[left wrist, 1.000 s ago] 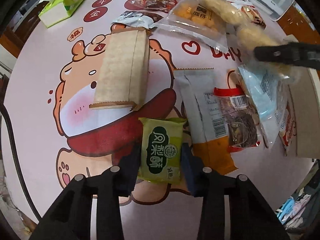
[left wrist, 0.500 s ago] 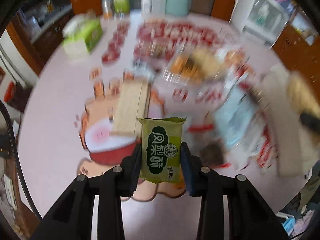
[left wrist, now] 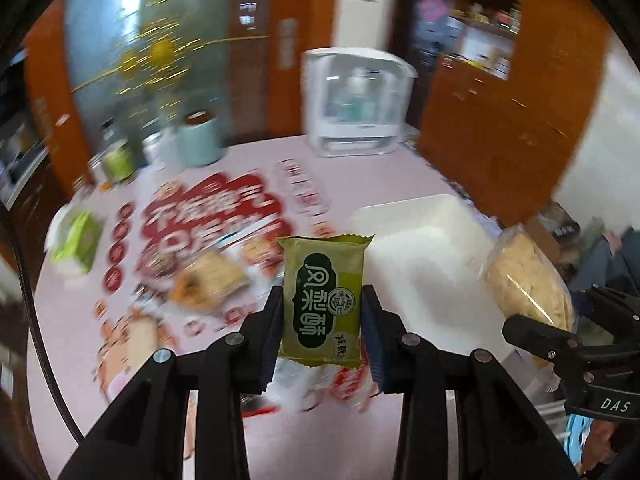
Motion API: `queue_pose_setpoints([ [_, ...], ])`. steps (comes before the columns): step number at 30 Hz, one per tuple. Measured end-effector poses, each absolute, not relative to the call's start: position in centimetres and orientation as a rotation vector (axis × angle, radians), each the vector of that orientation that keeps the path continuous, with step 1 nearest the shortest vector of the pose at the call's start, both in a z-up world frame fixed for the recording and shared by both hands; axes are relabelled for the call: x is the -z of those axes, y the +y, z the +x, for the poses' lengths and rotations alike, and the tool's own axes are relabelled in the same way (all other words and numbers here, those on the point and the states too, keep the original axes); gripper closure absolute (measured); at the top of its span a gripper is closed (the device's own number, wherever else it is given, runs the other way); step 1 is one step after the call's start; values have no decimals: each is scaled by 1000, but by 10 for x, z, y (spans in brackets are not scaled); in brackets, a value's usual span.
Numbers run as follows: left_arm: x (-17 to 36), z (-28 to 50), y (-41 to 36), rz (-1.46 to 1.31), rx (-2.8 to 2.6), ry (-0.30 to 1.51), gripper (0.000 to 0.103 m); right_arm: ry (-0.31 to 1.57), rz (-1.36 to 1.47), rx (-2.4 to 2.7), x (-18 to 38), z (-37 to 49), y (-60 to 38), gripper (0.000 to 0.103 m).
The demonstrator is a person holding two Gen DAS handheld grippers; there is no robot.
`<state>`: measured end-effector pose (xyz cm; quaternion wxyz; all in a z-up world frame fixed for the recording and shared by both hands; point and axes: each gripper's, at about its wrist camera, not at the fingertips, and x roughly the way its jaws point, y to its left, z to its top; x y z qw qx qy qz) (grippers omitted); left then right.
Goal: Organize snacks
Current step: 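Carry both packs to the white tray and release them inside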
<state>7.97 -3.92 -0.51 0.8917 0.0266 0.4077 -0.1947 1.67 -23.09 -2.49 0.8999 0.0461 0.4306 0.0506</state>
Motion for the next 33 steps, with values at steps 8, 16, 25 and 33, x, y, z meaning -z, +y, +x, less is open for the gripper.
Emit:
queue_pose_setpoints([
  [8,-25,99,-160,106,523,803,68,806,115,62,-1,18,-306,42],
  [16,-16,118,-229,161,518,801,67,839,115,134,15,39,-341,41],
  [25,-9,121,-240,173,482,762,0,945,196,123,52,52,-366,15],
  [33,-6,123,-221,137,460,813,0,928,198,98,52,46,-358,6],
])
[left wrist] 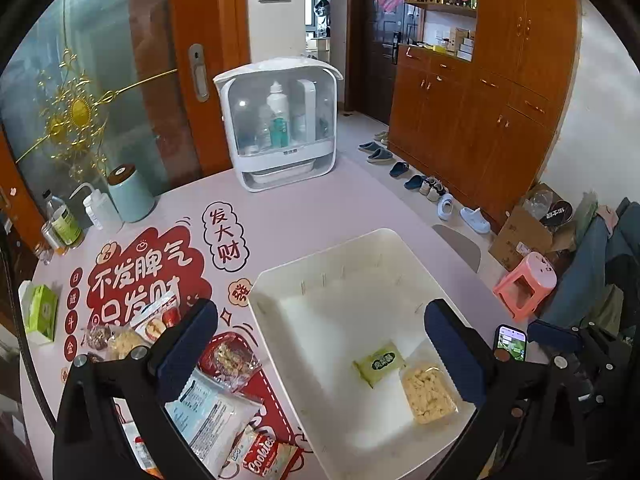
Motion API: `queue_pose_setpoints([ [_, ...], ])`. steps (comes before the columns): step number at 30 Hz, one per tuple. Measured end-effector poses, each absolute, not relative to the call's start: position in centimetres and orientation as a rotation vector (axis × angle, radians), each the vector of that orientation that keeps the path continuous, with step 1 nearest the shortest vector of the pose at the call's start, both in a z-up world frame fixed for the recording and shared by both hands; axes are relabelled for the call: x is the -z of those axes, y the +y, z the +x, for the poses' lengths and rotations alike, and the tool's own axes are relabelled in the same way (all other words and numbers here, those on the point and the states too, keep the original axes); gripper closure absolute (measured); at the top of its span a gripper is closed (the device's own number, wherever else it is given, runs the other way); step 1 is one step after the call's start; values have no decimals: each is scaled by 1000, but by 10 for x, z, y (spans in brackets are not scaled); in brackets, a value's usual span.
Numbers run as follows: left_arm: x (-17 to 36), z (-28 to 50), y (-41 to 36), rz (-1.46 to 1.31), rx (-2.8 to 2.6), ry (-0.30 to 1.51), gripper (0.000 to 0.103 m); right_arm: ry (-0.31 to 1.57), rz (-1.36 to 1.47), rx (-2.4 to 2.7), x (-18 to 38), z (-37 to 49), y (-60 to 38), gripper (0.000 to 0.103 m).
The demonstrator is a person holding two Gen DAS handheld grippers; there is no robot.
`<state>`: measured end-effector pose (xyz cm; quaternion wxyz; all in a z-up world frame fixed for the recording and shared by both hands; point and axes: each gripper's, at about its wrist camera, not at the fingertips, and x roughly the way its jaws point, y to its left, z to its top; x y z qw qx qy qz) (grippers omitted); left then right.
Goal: Organize snacks
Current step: 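Carry both packs to the white tray and release them inside, then move the left tool to the brown paper-wrapped wafer while the right tool reaches the blue-white bag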
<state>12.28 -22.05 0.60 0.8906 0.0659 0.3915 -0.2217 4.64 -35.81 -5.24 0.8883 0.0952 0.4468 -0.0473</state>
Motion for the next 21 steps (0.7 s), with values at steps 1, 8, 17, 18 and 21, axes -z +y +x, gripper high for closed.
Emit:
queue_pose_setpoints([
  [1,-7,121,-218,134,462,815,0,931,199,97,52,48,-357,6],
  [8,-16,101,-204,132,485,805,0,922,201,70,47,43,-345,6],
  [17,-38,77,-148,75,449,766,0,891,182,24,33,34,-312,6],
  [18,-40,75,-139,70,438,761,0,886,178,19,31,33,-308,6],
  [21,-48,72,-107,64,397,750,0,872,158,7,25,32,-292,6],
])
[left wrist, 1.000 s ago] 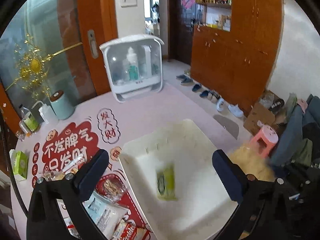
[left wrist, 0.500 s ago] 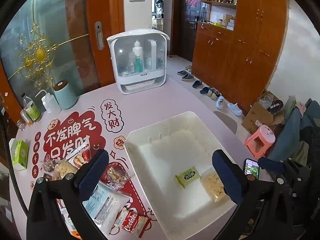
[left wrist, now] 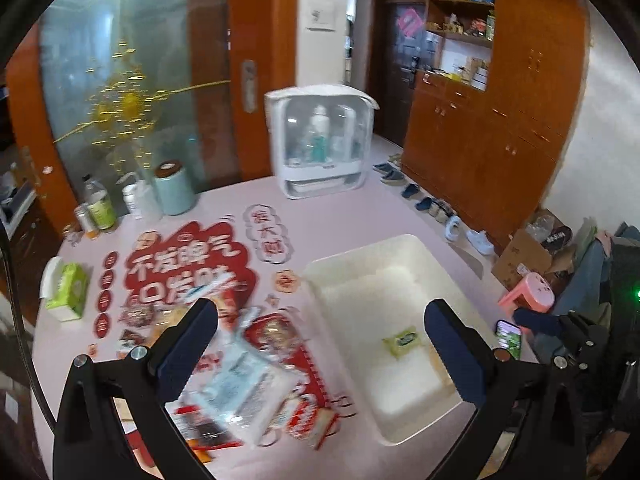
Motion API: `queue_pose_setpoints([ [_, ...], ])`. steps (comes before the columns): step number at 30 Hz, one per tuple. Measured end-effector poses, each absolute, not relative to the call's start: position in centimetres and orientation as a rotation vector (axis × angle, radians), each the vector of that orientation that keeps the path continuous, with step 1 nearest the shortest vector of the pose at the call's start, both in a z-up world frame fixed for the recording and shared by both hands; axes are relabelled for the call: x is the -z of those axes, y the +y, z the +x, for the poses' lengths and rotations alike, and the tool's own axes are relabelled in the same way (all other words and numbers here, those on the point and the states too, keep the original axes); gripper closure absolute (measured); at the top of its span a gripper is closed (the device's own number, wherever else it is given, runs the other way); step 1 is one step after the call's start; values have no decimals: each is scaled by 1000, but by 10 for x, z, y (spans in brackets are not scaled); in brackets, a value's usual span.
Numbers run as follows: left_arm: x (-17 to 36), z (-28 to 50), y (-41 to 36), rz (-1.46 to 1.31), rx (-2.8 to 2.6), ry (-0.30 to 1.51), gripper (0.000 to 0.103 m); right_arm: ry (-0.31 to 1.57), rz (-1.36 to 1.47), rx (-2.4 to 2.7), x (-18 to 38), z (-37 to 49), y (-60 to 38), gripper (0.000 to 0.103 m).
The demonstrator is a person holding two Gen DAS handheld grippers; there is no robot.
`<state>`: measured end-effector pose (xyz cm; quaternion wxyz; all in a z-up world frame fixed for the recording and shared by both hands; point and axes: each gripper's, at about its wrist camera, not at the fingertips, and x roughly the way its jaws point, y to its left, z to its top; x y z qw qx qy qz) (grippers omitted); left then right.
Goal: Organize snacks
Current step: 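Move the left tool to the brown paper-wrapped wafer while the right tool reaches the blue-white bag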
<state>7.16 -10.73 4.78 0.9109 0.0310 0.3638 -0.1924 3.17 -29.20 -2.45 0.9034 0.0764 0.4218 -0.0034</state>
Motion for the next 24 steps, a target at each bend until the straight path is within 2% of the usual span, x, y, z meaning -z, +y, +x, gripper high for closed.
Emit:
queue_pose_setpoints([
  [15,-86,63,113,12,18,634,0,769,10,-61,-12,47,-169,7],
  [20,-74,74,172,-46,-19,662,0,772,-8,-56,-7,62,-130,7],
  [24,-41,95,205,-70,-1,738,0,841,29,-70,15,79,-114,7],
])
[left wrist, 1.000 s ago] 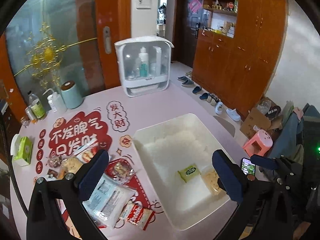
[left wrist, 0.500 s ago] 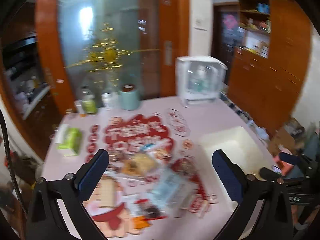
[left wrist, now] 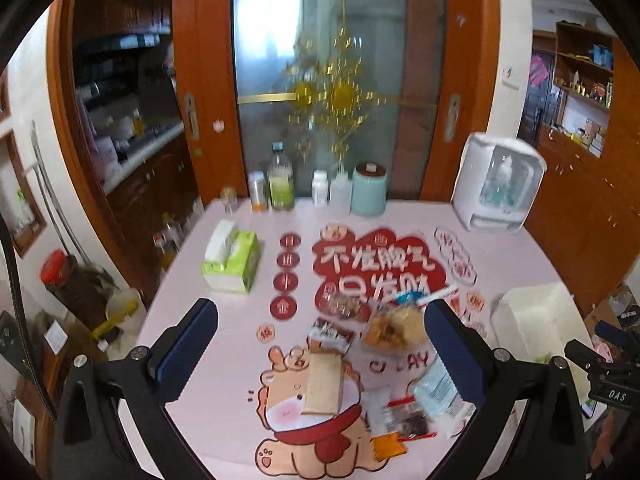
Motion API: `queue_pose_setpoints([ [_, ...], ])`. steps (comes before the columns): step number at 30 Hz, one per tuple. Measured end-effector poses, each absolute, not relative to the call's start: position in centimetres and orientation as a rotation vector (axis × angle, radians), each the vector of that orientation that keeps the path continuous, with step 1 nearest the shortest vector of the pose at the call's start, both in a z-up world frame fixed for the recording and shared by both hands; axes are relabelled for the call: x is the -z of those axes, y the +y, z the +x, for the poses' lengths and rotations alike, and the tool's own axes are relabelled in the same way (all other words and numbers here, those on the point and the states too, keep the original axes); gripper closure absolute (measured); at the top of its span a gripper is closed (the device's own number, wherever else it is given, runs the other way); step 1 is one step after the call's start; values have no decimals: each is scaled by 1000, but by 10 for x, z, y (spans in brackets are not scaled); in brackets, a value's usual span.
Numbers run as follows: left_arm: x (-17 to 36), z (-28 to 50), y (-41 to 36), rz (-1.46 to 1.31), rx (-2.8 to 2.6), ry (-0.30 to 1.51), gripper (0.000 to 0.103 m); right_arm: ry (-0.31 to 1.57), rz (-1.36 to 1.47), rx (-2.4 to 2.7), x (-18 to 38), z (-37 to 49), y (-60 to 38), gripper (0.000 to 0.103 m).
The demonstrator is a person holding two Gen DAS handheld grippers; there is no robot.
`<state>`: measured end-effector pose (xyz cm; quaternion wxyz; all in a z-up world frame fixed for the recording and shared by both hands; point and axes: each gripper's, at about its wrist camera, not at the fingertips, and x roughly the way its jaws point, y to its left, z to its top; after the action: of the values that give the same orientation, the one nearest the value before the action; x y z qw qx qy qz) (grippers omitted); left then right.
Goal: Organize snacks
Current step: 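Move the left tool to the brown paper-wrapped wafer while the right tool reaches the blue-white bag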
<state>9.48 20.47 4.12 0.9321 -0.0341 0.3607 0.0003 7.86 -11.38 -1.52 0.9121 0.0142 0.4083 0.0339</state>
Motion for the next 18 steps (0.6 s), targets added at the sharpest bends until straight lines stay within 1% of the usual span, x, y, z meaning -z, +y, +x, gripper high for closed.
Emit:
queue_pose_setpoints([
  [2,-20,105,214,-73,21,789,0,879,46,-68,32,87,-104,7],
  [5,27,126,218,-49,51,889,0,956,52,-76,66,101,-87,7],
  [10,121,164,220,-38,76,1077,1,1076,9,-59,136,117,-52,7],
  [14,173,179,212,-12,100,1167,1,1145,27,-39,179,130,-40,7],
  [18,210,188,203,9,119,1237,1,1191,17,16,209,142,-36,8],
])
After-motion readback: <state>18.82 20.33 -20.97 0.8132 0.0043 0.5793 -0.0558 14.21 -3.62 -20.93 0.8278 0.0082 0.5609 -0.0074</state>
